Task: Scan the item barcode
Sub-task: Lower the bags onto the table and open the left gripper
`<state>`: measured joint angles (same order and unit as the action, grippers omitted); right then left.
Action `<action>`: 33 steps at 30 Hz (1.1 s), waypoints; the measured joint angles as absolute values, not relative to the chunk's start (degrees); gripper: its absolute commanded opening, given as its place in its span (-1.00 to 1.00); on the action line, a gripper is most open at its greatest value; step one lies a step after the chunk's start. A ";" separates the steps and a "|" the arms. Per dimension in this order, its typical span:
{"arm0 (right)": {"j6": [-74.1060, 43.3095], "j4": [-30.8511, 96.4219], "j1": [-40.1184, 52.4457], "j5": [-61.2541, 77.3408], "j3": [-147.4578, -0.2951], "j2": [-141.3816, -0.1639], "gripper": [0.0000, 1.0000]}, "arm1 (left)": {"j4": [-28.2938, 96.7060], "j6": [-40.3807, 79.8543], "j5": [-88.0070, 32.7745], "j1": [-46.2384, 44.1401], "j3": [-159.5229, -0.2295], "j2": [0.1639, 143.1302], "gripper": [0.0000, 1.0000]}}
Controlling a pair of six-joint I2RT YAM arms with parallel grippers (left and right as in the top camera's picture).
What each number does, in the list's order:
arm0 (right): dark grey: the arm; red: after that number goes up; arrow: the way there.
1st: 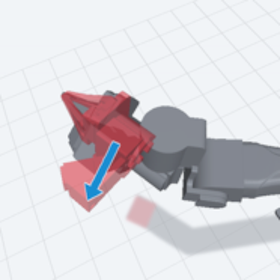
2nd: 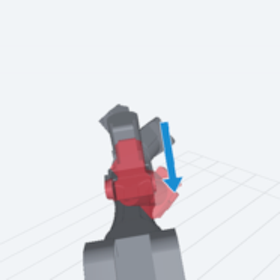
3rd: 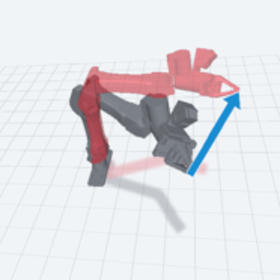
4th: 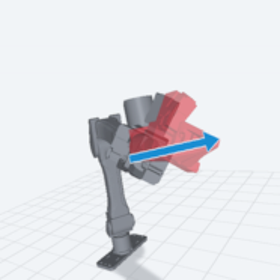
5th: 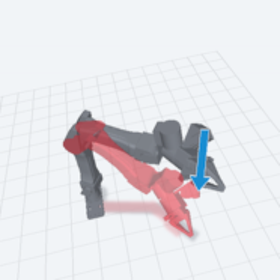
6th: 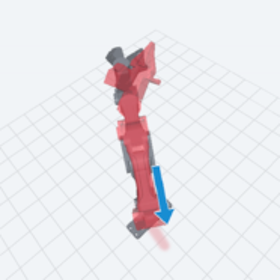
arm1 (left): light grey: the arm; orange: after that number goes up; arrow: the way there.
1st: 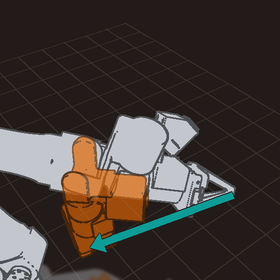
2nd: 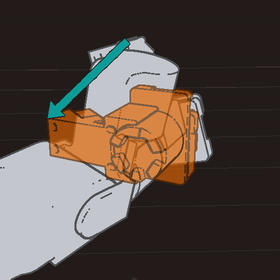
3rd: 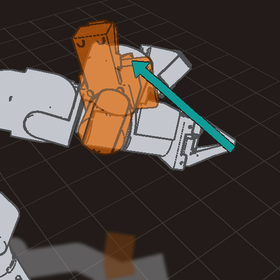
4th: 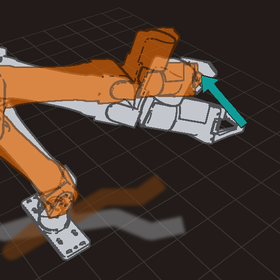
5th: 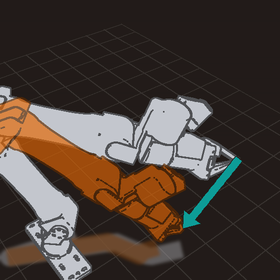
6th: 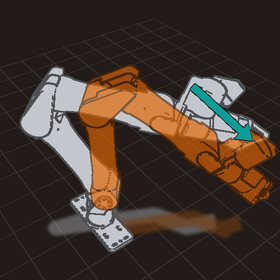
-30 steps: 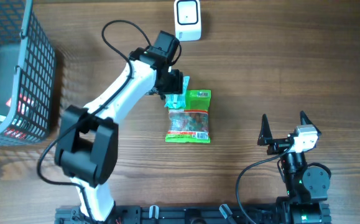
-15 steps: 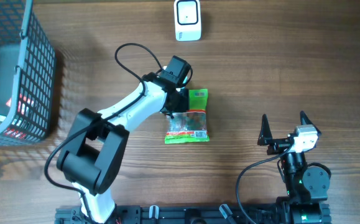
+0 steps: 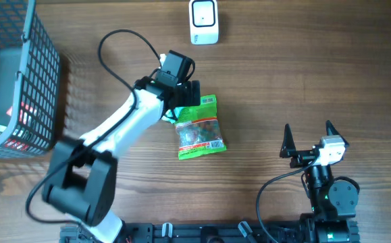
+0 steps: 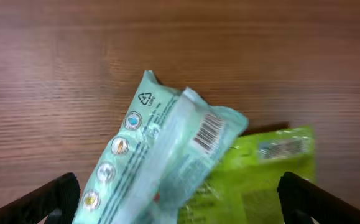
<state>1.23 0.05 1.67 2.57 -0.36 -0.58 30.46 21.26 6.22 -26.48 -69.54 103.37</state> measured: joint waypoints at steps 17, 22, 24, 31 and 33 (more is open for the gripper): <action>1.21 0.05 1.67 2.57 -0.36 -0.58 0.99 | 45.30 15.73 6.20 -18.55 -69.38 109.19 0.04; 1.23 0.03 1.67 2.59 -0.36 -0.58 0.99 | 55.57 16.67 -4.51 -18.15 -69.06 109.19 1.00; 1.21 0.05 1.67 2.57 -0.36 -0.58 0.99 | 56.58 17.06 -6.66 -18.15 -68.95 109.19 1.00; 1.21 0.05 1.67 2.57 -0.36 -0.58 0.99 | 53.98 18.83 -8.69 -16.36 -68.95 104.29 1.00; 1.23 0.03 1.67 2.57 -0.36 -0.58 1.00 | 53.98 19.25 -8.71 -16.16 -68.97 102.10 1.00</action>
<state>1.23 0.03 1.67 2.57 -0.36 -0.58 53.98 19.25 -8.71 -16.16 -68.97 102.10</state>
